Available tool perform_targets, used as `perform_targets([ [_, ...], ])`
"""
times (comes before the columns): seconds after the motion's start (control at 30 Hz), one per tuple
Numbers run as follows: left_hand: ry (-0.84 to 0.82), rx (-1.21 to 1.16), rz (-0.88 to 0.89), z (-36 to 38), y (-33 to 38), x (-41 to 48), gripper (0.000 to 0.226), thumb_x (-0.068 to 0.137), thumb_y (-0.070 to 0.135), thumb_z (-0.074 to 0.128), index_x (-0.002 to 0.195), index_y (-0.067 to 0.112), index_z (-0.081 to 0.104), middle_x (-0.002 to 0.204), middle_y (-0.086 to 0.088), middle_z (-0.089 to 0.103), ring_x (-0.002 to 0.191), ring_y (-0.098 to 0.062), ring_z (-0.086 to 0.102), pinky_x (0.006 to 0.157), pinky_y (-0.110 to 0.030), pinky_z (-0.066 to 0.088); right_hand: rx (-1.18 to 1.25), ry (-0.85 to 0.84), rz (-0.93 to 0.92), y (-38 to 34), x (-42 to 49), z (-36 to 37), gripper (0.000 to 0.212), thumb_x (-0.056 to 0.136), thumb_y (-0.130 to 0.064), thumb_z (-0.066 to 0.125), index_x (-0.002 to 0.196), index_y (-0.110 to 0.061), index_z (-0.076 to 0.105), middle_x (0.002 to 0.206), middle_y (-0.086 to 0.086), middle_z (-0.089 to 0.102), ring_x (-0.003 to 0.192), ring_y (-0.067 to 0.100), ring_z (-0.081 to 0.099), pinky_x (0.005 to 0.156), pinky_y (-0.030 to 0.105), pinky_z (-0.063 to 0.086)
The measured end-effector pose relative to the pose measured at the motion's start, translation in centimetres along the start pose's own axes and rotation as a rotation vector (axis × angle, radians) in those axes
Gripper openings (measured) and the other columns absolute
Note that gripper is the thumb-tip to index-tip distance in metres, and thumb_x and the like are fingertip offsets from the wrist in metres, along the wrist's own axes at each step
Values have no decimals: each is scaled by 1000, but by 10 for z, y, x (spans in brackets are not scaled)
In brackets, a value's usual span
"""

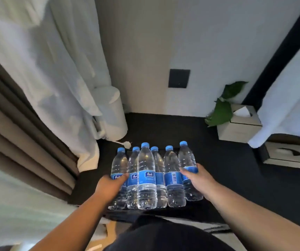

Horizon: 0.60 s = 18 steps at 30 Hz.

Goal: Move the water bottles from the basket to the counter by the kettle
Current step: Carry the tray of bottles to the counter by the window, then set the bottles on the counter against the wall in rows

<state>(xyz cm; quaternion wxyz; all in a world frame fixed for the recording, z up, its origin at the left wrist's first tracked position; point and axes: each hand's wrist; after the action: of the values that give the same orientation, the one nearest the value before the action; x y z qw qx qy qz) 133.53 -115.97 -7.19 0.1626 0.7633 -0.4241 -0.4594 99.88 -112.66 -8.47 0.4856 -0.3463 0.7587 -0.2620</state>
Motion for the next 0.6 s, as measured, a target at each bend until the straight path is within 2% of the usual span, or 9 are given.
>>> perform_targets([
  [0.1,-85,138,49,-1,11,17,51,85,57,77,86,6,75,72,-6,73,64,-18,70,57,-28,50,47,53,80,13,-12,2,51,85,-54,79,126,-29,60,114,-5,72,100,16,70,87,36,55],
  [0.23,-178,161,132,0,16,36,48,81,59,80,84,12,80,71,-4,79,66,-20,77,67,-37,63,78,132,123,28,-21,11,59,76,-62,78,124,-30,65,112,-6,75,101,17,72,99,45,57],
  [0.3,-191,201,152,1,17,46,47,82,59,79,87,12,78,75,-4,78,69,-20,76,68,-36,62,97,164,133,32,-22,16,49,83,-55,79,123,-30,65,113,-4,75,101,18,72,100,45,56],
  [0.43,-233,267,145,1,20,55,53,87,59,74,88,6,76,71,-6,72,62,-19,68,58,-29,49,83,204,163,25,-25,26,45,90,-48,77,127,-28,61,114,-2,72,100,20,70,93,40,56],
  [0.6,-174,420,140,7,14,55,58,92,61,66,75,6,61,72,-3,58,68,-16,55,69,-28,42,101,238,169,17,-18,24,34,92,-36,79,120,-23,65,105,-2,73,97,21,72,96,46,58],
])
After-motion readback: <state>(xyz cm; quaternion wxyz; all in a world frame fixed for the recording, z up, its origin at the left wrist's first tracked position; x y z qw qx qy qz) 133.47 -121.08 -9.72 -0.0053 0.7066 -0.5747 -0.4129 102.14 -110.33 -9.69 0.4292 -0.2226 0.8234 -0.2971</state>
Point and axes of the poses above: each hand's wrist, its own x-axis towards the middle knuckle, its own z-axis out of the palm, y = z × x
